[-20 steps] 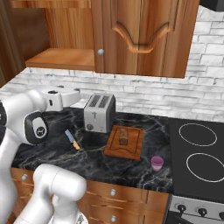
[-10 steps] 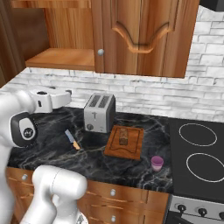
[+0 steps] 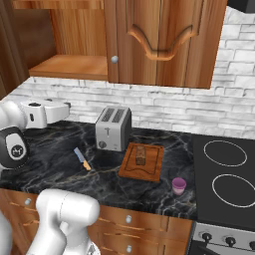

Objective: Pick the bread, place it on the cutting board, pick the jam, place it on the counter, and close the cabinet.

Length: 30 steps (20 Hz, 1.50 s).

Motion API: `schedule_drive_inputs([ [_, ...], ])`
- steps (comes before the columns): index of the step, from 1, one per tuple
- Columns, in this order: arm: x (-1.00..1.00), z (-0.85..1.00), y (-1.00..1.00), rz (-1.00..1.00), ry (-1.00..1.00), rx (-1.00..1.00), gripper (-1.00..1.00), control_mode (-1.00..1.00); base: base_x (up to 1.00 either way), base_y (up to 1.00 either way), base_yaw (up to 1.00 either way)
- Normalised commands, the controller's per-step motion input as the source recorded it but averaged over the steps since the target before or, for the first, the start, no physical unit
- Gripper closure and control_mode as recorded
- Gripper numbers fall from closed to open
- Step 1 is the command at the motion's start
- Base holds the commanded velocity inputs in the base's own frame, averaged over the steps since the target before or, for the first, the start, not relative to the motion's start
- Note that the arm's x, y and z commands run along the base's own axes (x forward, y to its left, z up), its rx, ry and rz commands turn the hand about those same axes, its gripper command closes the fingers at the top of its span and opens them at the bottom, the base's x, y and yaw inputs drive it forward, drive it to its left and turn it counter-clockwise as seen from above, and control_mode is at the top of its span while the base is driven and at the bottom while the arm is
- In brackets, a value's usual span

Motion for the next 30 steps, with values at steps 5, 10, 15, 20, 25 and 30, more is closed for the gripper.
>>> schedule_drive_inputs([
  [5,-0.12,0.00,0.18,0.04,-0.01,0.00,-1.00,-1.00,0.00,0.00,0.00],
  [10,-0.13,0.00,0.18,0.04,-0.01,0.00,-1.00,-1.00,0.00,0.00,0.00],
  [15,-0.11,0.00,0.18,0.04,-0.01,0.00,-1.00,-1.00,0.00,0.00,0.00],
  [20,-0.23,0.00,0.06,0.09,-0.02,0.00,-1.00,-1.00,0.00,0.00,0.00],
  [25,-0.31,0.00,0.05,0.14,-0.02,0.00,-1.00,-1.00,0.00,0.00,0.00],
  [30,-0.34,0.00,0.10,0.14,-0.05,0.00,-1.00,-1.00,0.00,0.00,0.00],
])
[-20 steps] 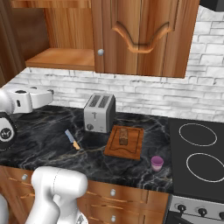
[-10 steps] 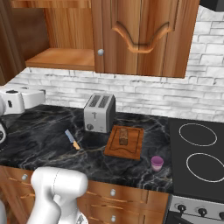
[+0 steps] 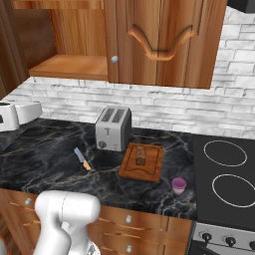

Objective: Pick the bread, place it on the cutting board, pick the jam, place it on the counter, and close the cabinet.

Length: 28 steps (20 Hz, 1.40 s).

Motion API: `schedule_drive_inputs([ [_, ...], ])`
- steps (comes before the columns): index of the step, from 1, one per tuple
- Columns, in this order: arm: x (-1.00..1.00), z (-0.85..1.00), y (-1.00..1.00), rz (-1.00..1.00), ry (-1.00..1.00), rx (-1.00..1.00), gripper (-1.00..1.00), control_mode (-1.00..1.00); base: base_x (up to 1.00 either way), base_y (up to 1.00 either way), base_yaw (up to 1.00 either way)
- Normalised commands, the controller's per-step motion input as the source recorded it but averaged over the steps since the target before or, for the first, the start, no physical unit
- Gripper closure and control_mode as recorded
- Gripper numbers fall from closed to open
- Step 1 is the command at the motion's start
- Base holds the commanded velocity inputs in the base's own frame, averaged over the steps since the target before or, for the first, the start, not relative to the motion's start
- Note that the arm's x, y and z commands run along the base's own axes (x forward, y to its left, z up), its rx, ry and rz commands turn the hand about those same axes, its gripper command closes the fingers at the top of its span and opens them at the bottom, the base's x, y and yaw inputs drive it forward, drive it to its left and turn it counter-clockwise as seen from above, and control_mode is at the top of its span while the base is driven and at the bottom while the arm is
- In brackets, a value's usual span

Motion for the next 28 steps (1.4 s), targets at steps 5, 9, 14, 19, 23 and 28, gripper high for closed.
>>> schedule_drive_inputs([
  [5,-0.35,-0.04,0.13,0.12,-0.07,0.00,-1.00,-1.00,0.00,0.00,0.00],
  [9,-0.34,-0.08,0.11,0.10,-0.08,0.00,-1.00,-1.00,0.00,0.00,0.00],
  [14,-0.24,-0.14,0.06,0.11,-0.10,0.00,-1.00,-1.00,0.00,0.00,0.00],
  [19,-0.15,-0.12,0.00,0.15,-0.08,0.00,-1.00,-1.00,0.00,0.00,0.00],
  [23,-0.07,-0.16,0.00,0.19,-0.07,0.00,-1.00,-1.00,0.00,0.00,0.00],
  [28,-0.10,-0.25,0.00,0.20,-0.08,0.00,-1.00,-1.00,0.00,0.00,0.00],
])
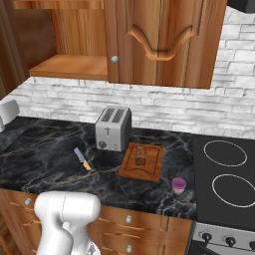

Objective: Pick the bread, place it on the cutting board, pick the jam, place it on the counter, and close the cabinet.

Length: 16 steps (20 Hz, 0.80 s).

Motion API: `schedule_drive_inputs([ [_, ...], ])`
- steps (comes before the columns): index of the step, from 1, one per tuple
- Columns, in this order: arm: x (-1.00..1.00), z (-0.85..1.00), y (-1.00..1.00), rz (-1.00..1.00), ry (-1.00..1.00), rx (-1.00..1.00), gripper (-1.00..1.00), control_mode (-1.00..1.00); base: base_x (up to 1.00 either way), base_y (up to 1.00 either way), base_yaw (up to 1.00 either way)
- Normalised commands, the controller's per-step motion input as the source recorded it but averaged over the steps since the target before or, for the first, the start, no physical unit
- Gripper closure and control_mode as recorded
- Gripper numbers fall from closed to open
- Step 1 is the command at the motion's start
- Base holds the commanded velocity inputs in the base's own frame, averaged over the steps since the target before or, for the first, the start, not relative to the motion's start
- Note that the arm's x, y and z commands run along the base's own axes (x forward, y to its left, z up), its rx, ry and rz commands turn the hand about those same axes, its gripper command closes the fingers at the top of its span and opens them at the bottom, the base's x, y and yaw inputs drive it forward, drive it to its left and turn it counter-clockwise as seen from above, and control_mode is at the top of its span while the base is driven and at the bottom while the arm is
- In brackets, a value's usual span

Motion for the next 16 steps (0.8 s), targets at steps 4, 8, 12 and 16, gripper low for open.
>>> schedule_drive_inputs([
  [4,-0.18,-0.27,0.02,0.17,-0.10,0.00,-1.00,-1.00,0.00,0.00,0.00],
  [8,-0.26,-0.30,0.08,0.14,-0.14,0.00,-1.00,-1.00,0.00,0.00,0.00],
  [12,-0.35,-0.34,0.16,0.06,-0.19,-0.01,-1.00,-1.00,0.00,0.00,0.00],
  [16,-0.20,-0.34,0.24,0.02,-0.19,-0.02,-1.00,-1.00,0.00,0.00,0.00],
])
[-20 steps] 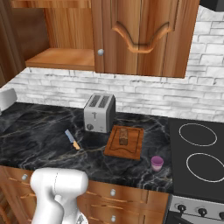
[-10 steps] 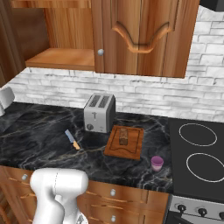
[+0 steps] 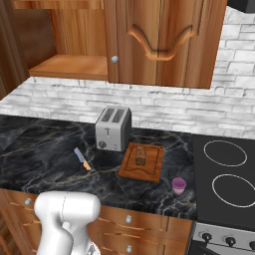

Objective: Pick the bread, place it on the cutting board, pick the jam, place it on the counter, and close the cabinet.

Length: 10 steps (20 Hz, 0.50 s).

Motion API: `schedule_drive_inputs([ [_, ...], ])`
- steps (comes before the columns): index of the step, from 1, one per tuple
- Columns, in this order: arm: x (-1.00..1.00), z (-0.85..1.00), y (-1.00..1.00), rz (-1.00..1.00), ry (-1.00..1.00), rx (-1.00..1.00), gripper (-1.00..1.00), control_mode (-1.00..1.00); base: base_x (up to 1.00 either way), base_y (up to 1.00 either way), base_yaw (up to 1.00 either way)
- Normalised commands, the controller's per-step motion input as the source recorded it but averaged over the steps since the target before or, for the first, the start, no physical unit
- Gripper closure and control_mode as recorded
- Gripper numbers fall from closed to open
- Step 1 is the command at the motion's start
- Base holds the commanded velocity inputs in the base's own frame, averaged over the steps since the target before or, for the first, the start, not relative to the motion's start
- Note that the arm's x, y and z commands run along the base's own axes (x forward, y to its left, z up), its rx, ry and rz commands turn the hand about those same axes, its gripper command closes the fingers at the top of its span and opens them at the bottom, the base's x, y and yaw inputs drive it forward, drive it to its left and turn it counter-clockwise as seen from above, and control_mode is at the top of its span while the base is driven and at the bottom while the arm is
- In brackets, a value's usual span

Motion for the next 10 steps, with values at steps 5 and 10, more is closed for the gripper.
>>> schedule_drive_inputs([
  [5,0.00,-0.29,0.22,0.00,-0.10,0.00,-1.00,-1.00,0.00,0.00,0.00],
  [10,0.00,-0.28,0.16,0.00,-0.06,0.00,-1.00,-1.00,0.00,0.00,0.00],
])
